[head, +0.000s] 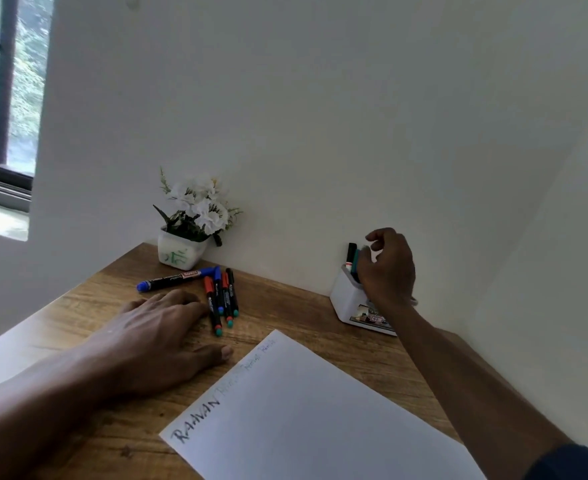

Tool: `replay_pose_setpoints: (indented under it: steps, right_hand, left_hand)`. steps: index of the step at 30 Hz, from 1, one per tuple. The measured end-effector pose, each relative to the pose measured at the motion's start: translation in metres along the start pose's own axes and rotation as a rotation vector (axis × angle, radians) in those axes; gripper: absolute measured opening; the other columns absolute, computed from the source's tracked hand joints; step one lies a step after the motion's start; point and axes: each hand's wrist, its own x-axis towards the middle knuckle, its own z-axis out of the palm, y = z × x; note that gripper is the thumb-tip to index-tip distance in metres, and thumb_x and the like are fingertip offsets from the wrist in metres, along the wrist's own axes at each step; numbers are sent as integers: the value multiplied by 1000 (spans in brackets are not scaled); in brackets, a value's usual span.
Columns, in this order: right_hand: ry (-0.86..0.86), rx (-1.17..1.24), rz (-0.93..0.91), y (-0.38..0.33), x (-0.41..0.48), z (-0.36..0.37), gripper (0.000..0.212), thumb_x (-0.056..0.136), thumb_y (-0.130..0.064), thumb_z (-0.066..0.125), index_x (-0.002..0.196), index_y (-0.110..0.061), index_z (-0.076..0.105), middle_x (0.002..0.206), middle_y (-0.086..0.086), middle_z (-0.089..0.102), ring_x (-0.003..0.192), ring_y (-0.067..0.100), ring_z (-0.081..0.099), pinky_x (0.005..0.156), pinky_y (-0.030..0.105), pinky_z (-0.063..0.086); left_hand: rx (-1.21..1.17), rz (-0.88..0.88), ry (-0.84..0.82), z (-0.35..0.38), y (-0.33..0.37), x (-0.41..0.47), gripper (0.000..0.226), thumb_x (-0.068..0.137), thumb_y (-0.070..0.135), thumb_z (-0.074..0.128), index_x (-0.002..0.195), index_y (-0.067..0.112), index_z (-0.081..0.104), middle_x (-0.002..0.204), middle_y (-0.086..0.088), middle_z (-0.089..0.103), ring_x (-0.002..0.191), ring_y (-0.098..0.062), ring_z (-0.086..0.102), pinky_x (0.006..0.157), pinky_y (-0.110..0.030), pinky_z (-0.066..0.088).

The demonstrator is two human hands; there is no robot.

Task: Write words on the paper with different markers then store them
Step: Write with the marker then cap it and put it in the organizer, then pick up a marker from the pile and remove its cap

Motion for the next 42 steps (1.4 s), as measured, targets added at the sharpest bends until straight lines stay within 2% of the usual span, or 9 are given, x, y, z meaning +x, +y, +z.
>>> replay_pose_setpoints:
  steps: [4, 9, 16, 19, 24, 29, 36, 39, 42]
  right_hand:
    - [-205, 174, -212, -52, -26, -2, 14, 84, -13, 66, 89, -27, 65, 81, -10, 66, 71, 8, 63, 62, 25, 49]
    - [-700, 259, 62, -105, -47, 36, 1, 87, -23, 71, 88, -22, 71, 80, -7, 72, 74, 8, 70, 68, 26, 59]
    - [-968, 103, 289, -144, -42, 92, 26, 79, -13, 75, 102, 0, 70, 92, 19, 74, 79, 30, 76, 71, 40, 63]
    - [-998, 63, 350, -146, -34, 107, 30, 76, -6, 77, 104, 1, 67, 92, 19, 71, 59, 24, 67, 52, 30, 57]
    - [-995, 49, 376, -145, -34, 112, 27, 75, -12, 83, 92, -4, 63, 85, 15, 67, 62, 23, 65, 58, 32, 57]
    - [-816, 141, 295, -131, -25, 88, 25, 71, -15, 79, 86, 3, 71, 77, 13, 71, 72, 28, 73, 69, 41, 63]
    - [-719, 239, -206, -124, -54, -18, 27, 95, -17, 63, 120, -20, 72, 91, -4, 71, 77, 14, 68, 67, 26, 52]
    - [-791, 219, -400, -115, -90, -52, 28, 97, -26, 58, 123, -30, 69, 88, -2, 73, 71, 18, 65, 64, 38, 52]
    - [-699, 96, -534, -109, -115, -67, 30, 97, -44, 50, 119, -35, 68, 91, -10, 72, 76, 13, 63, 66, 40, 52]
  left_hand:
    - [-7, 3, 3, 3, 2, 2, 110, 66, 94, 24, 159, 36, 22, 167, 13, 19, 151, -9, 24, 123, -36, 26]
    - [4, -15, -22, 5, 2, 3, 116, 63, 95, 19, 161, 32, 18, 169, 8, 14, 154, -11, 17, 125, -36, 18]
    - [12, 26, 19, 9, -2, 8, 90, 88, 82, 37, 160, 30, 23, 169, 8, 17, 153, -12, 22, 126, -41, 17]
    - [8, 30, 27, 10, -4, 9, 90, 88, 82, 37, 160, 31, 23, 169, 8, 18, 153, -12, 22, 126, -42, 17]
    - [-1, 25, 38, 10, -2, 10, 89, 87, 83, 38, 159, 32, 24, 168, 8, 19, 153, -14, 24, 125, -43, 20]
    - [-42, 43, 96, 11, -3, 7, 87, 85, 82, 45, 157, 36, 27, 165, 7, 28, 147, -15, 34, 120, -40, 31]
    - [-210, 196, 471, 7, -5, 1, 91, 86, 68, 57, 159, 34, 15, 156, 3, 41, 138, -16, 45, 112, -47, 42]
    - [-177, 360, 618, 5, 2, -7, 68, 92, 53, 60, 153, 33, 36, 129, 13, 58, 113, -8, 59, 94, -43, 51]
    - [-88, 529, 693, 5, 10, -13, 26, 95, 30, 68, 121, 26, 69, 98, 17, 63, 82, -4, 61, 71, -38, 54]
